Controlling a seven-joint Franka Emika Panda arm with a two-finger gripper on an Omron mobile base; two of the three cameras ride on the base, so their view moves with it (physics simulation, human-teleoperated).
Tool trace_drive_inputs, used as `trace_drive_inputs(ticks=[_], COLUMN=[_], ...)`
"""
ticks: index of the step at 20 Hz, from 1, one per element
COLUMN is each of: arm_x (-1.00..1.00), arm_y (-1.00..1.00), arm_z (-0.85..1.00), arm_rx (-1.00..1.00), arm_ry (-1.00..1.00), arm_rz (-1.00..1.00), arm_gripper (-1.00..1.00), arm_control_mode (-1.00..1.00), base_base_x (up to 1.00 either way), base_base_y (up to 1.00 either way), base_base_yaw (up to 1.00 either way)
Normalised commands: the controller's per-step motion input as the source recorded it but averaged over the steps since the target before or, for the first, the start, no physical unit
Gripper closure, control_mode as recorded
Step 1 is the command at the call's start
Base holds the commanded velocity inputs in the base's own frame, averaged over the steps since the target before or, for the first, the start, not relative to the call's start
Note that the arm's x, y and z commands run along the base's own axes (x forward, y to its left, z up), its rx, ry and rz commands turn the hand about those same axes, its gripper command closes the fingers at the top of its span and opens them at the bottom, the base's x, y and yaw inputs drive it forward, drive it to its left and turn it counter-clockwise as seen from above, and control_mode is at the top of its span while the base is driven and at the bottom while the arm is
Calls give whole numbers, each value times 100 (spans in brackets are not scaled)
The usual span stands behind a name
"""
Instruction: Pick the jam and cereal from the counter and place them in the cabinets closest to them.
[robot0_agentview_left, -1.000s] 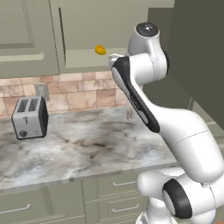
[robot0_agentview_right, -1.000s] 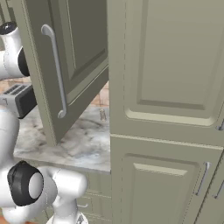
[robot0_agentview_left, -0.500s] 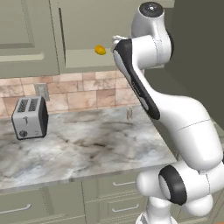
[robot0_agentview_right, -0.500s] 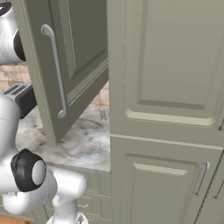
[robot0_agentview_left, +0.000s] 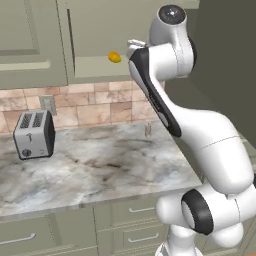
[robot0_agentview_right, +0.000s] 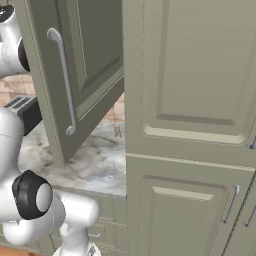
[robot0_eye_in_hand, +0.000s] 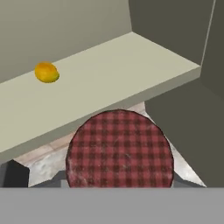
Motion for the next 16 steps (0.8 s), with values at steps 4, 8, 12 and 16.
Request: trace_drive_inputs(ticks=[4, 8, 12, 16], arm_x=[57, 77, 77, 54], arm_y=[-4, -4, -1, 0], arm_z=[-8, 8, 15, 8], arm_rx=[0, 3, 3, 1], arm_ry=[0, 2, 5, 6], arm_rz=[0, 0, 0, 0], arm_gripper=[100, 100, 100, 100], arm_control_mode=[-100, -100, -100, -100], base_base_x=[0, 0, 0, 0], base_base_y=[0, 0, 0, 0], base_base_yaw=[0, 0, 0, 0])
